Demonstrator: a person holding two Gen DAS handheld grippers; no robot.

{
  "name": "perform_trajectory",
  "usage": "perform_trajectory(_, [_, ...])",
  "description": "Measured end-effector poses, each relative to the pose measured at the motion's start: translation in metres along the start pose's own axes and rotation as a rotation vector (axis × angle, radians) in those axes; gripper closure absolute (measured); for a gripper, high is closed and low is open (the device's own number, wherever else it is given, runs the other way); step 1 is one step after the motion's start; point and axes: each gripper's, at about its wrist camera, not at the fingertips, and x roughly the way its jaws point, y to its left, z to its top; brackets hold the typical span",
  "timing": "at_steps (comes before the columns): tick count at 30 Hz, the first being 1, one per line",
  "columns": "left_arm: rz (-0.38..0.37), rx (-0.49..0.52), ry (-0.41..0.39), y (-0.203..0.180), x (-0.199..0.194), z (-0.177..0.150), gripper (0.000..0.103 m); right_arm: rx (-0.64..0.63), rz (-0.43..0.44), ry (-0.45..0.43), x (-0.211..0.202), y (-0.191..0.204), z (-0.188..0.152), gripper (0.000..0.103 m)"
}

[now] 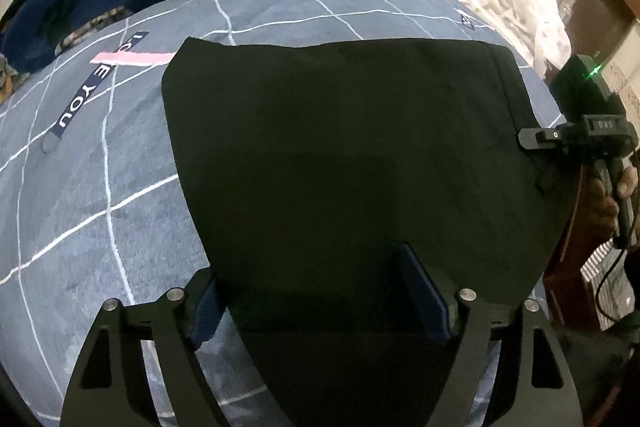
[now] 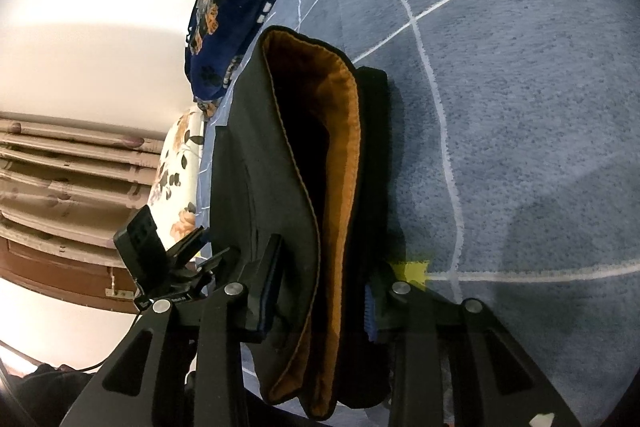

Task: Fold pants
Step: 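Lower the left gripper onto the folded trousers and close it on the fabric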

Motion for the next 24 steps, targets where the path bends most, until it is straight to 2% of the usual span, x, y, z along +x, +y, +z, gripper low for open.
perform_trajectory(1, [0.005, 0.01, -0.006, -0.001, 0.0, 0.0, 0.033, -0.005, -0.002, -0.005, 0.001, 0.001, 0.0, 0.074])
perform_trajectory(3, [0.043, 0.045, -0.026, -0.007, -0.005, 0.001, 0.055, -0.019, -0.018, -0.015, 0.002, 0.004, -0.002, 0.076])
perform_trajectory(5, [0.081, 0.068, -0.039, -0.012, -0.009, 0.003, 0.067, -0.014, -0.031, -0.03, 0.002, 0.006, -0.004, 0.076])
perform_trajectory(9, [0.092, 0.056, -0.071, -0.012, -0.016, 0.001, 0.076, 0.004, -0.031, -0.047, 0.002, 0.009, -0.007, 0.078])
perform_trajectory(15, [0.063, 0.042, -0.096, -0.008, -0.026, 0.002, 0.077, 0.044, -0.002, -0.063, 0.001, 0.01, -0.006, 0.08])
perform_trajectory(20, [0.026, 0.003, -0.064, 0.001, -0.022, 0.003, 0.076, 0.052, -0.007, -0.063, 0.003, 0.01, -0.006, 0.08])
perform_trajectory(22, [-0.008, -0.036, -0.046, 0.009, -0.02, 0.002, 0.071, 0.06, -0.001, -0.059, 0.004, 0.008, -0.005, 0.08])
perform_trajectory(24, [-0.06, -0.081, 0.002, 0.02, -0.014, 0.001, 0.056, 0.061, 0.002, -0.054, 0.005, 0.007, -0.003, 0.08])
